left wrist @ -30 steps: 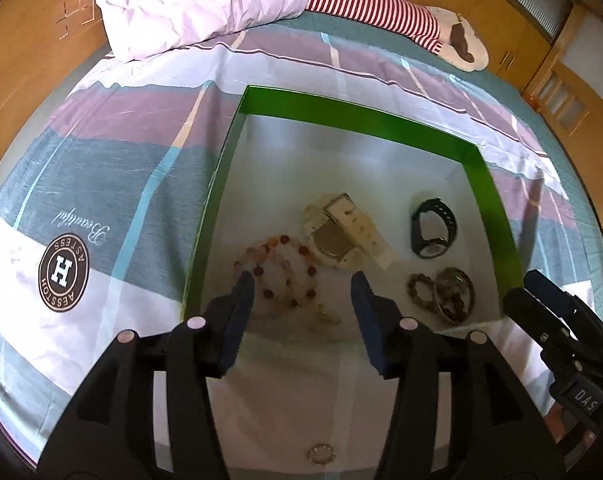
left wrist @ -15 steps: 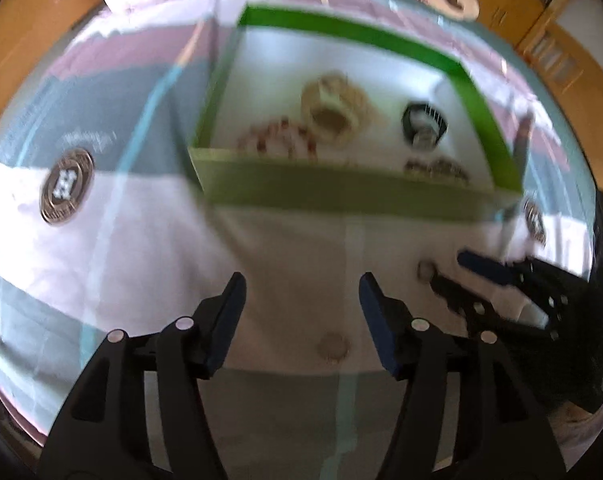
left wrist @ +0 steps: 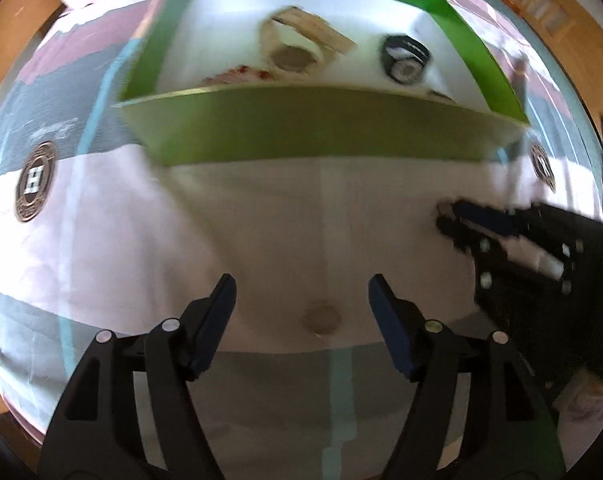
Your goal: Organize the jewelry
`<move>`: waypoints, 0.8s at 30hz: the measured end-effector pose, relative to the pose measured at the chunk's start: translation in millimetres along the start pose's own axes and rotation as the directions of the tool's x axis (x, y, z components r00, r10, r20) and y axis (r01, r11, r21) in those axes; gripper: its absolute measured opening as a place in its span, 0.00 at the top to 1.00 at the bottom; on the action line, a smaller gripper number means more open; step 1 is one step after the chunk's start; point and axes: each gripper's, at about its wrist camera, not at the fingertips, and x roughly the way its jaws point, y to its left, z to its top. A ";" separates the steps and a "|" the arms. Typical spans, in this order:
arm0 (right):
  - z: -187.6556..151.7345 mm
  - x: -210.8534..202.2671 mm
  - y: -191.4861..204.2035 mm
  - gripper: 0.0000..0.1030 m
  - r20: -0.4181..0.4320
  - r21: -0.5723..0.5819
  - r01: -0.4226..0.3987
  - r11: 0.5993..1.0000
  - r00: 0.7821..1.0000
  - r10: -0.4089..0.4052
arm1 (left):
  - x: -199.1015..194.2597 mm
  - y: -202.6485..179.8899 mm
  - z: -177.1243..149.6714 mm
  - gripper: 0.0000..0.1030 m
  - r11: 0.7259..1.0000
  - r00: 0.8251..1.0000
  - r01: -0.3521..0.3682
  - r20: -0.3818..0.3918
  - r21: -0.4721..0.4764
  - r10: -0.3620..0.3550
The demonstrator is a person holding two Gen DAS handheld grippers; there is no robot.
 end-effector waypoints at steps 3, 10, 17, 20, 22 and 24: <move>-2.8 -1.5 -8.5 0.81 -0.008 0.015 0.001 1.000 1.000 -0.001 | 5.6 -13.4 -5.7 0.32 0.999 1.000 0.002 -0.017 0.050 -0.001; -6.0 -3.1 -8.2 0.81 -0.013 0.011 0.005 1.000 1.000 -0.005 | 20.6 -20.9 -11.3 0.51 0.996 0.997 -0.036 -0.060 0.079 0.041; -2.3 -0.2 -7.8 0.81 -0.016 0.022 0.002 1.000 1.000 -0.002 | 18.6 -8.1 -8.5 0.79 0.999 0.998 -0.029 -0.046 0.032 0.030; -2.5 0.3 -7.5 0.81 -0.015 0.022 0.004 1.000 1.000 -0.003 | 17.7 -7.2 -8.4 0.79 0.998 0.998 -0.044 -0.032 0.034 0.046; -2.7 0.1 -7.5 0.81 -0.014 0.021 0.004 1.000 1.000 -0.003 | 14.8 -6.7 -6.1 0.79 0.998 0.999 -0.052 -0.007 0.021 0.052; -2.8 -0.1 -7.6 0.81 -0.013 0.023 0.006 1.000 1.000 -0.005 | 7.6 -3.4 -2.0 0.79 0.998 0.997 -0.064 0.037 0.002 0.063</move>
